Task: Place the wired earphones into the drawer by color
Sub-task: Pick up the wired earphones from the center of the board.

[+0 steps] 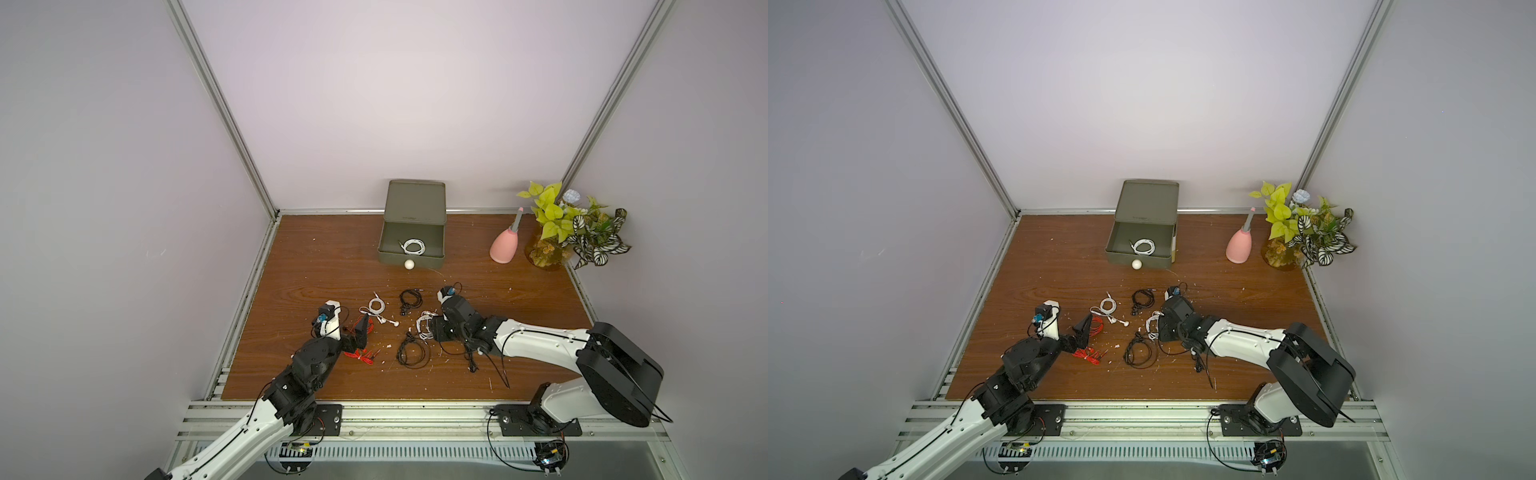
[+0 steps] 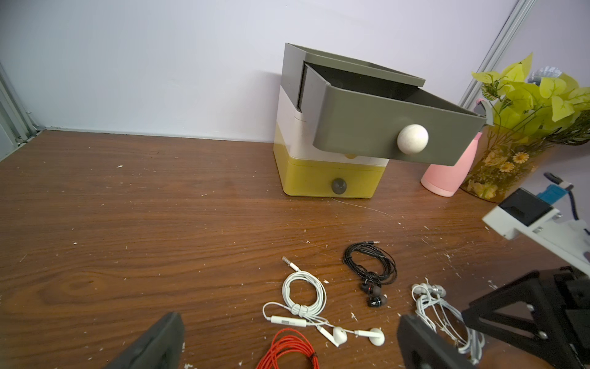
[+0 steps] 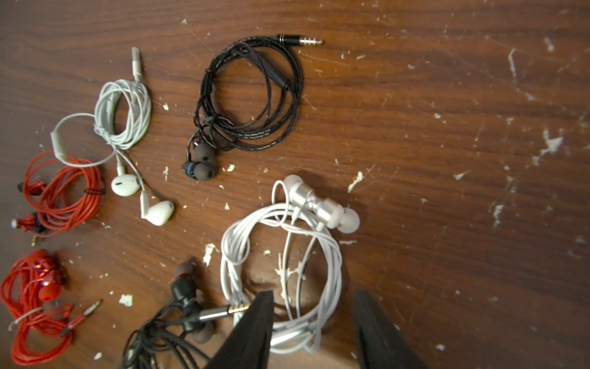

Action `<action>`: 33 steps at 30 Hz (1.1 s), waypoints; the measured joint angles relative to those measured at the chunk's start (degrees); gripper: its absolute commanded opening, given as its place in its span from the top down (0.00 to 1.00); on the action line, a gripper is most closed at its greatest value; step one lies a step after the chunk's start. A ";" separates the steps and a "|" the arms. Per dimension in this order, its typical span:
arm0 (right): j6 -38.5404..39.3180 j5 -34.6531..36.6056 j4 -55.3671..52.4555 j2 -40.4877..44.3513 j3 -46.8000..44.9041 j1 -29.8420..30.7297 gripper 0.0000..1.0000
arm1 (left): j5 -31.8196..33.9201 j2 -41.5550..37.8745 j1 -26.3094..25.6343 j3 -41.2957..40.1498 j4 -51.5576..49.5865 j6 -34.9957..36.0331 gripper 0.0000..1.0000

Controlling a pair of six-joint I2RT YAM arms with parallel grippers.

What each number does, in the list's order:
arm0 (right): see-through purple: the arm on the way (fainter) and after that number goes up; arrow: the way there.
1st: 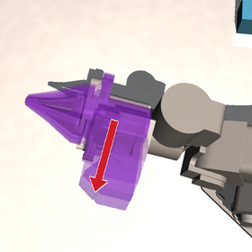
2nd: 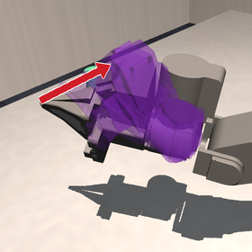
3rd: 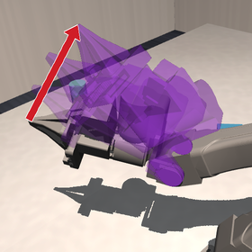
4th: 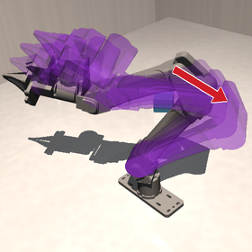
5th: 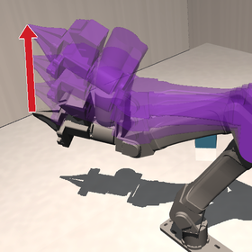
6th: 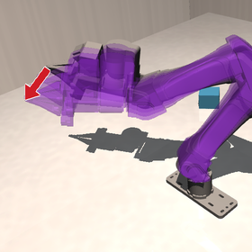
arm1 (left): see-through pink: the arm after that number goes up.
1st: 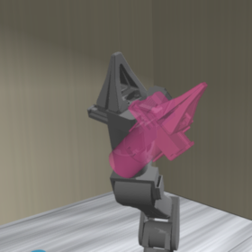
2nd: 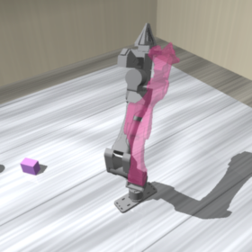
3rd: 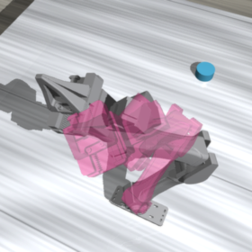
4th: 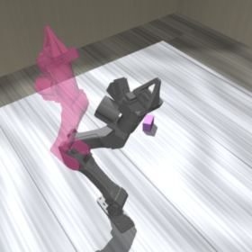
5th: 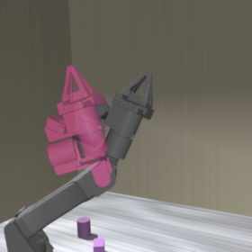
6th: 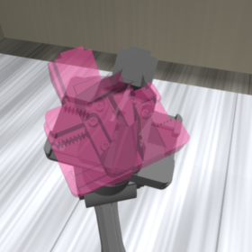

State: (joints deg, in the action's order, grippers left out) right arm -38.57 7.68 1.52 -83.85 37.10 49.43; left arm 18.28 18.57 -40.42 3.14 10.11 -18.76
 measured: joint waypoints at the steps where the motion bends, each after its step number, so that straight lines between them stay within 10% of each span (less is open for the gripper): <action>1: 0.04 0.00 -0.09 -0.81 0.68 0.02 0.59 | -0.02 0.00 0.00 -0.09 -0.02 0.00 0.00; 33: 0.87 5.57 -8.72 -7.48 7.41 1.62 0.75 | 0.00 -0.09 0.00 -0.11 -0.04 0.00 0.00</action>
State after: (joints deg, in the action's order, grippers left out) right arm -37.69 13.26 -7.20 -91.33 44.51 51.05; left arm 18.28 18.48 -40.42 3.03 10.07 -18.76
